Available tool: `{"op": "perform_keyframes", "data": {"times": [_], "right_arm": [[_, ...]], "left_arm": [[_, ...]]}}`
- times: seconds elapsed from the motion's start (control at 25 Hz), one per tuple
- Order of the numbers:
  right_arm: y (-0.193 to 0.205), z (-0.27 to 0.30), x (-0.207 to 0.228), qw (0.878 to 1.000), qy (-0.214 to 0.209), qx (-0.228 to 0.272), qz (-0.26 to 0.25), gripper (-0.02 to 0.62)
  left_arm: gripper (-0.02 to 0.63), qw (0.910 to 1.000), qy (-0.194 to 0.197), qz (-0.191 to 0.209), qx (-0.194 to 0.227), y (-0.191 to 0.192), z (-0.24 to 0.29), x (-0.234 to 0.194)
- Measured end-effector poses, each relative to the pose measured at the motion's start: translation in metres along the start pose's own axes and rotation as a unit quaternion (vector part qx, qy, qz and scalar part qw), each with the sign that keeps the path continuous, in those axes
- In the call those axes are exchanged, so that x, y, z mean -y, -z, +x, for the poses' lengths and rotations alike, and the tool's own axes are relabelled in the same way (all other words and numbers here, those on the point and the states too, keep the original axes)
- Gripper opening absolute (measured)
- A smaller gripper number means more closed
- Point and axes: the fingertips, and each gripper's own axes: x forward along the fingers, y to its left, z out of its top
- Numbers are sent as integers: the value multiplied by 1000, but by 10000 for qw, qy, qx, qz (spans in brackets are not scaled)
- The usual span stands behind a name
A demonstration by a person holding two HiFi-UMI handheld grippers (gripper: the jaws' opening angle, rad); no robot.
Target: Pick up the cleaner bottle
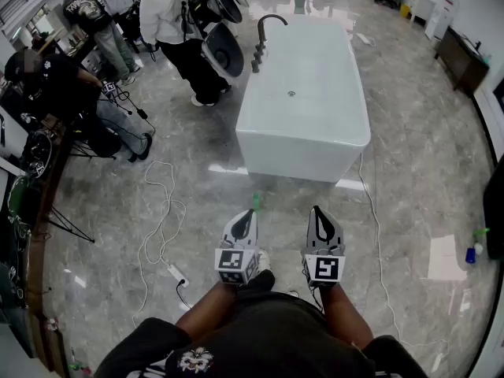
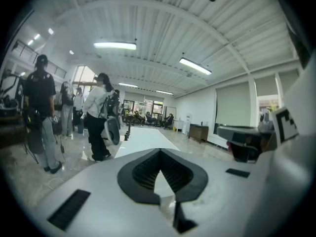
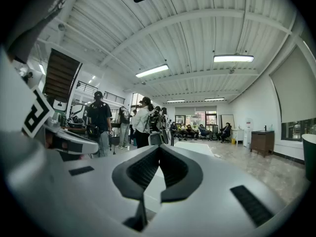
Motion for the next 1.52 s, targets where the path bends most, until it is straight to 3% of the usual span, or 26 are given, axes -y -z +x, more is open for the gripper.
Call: {"op": "perform_keyframes", "data": {"times": [0.32, 0.76, 1.28, 1.52], "right_arm": [[0, 85, 6, 9994, 188, -207, -189, 15], [5, 137, 35, 9994, 107, -241, -245, 15], [67, 231, 87, 9944, -910, -529, -74, 15], [146, 262, 79, 9910, -1052, -813, 117, 15]], "left_arm": [[6, 9995, 155, -74, 263, -47, 65, -49], [5, 10000, 30, -59, -13, -42, 127, -65], [5, 9968, -715, -91, -357, 7, 234, -76], [6, 9928, -1096, -73, -468, 86, 265, -111]]}}
